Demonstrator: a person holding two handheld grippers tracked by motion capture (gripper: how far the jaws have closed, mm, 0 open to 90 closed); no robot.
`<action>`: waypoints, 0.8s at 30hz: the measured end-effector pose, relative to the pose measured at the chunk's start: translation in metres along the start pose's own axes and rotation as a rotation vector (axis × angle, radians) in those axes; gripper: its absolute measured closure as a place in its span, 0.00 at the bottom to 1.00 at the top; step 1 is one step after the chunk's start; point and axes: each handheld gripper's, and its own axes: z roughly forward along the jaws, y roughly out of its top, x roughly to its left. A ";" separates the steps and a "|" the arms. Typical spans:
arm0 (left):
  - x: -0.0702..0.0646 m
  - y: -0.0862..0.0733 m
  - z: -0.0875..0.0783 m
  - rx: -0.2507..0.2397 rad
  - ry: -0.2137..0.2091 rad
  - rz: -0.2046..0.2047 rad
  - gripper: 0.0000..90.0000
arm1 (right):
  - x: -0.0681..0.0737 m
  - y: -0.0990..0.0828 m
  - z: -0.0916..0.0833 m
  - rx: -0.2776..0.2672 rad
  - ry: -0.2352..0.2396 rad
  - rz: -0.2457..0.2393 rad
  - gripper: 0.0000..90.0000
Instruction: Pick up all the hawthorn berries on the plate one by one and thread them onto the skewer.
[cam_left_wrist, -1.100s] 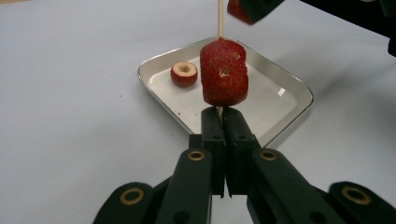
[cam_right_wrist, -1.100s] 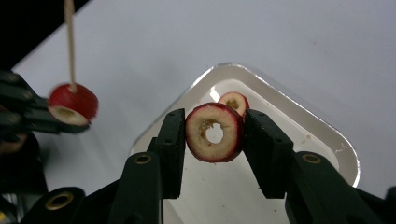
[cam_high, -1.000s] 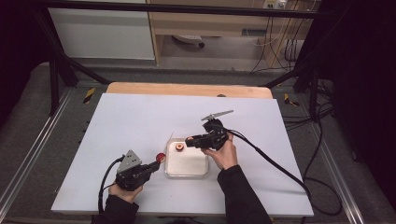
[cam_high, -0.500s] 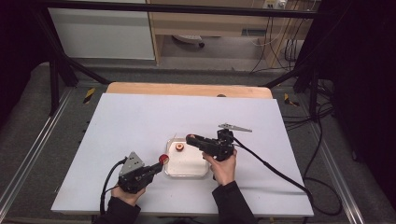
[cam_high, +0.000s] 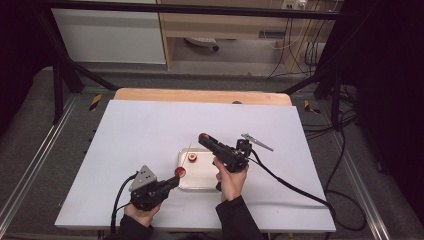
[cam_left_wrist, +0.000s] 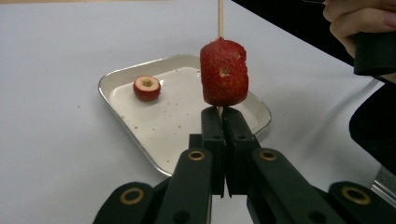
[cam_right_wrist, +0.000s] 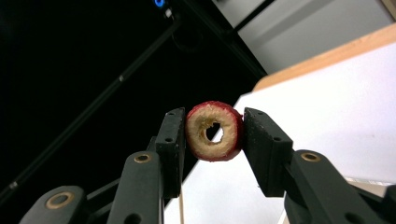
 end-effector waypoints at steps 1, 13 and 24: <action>-0.001 0.000 0.001 0.000 -0.006 -0.006 0.98 | 0.001 0.000 0.000 -0.009 0.006 0.011 0.67; -0.020 0.009 0.012 0.016 -0.034 -0.011 0.98 | 0.003 -0.001 -0.001 -0.076 0.041 0.052 0.67; -0.021 0.010 0.013 0.009 -0.029 -0.019 0.98 | 0.003 -0.005 -0.001 -0.084 0.066 0.044 0.68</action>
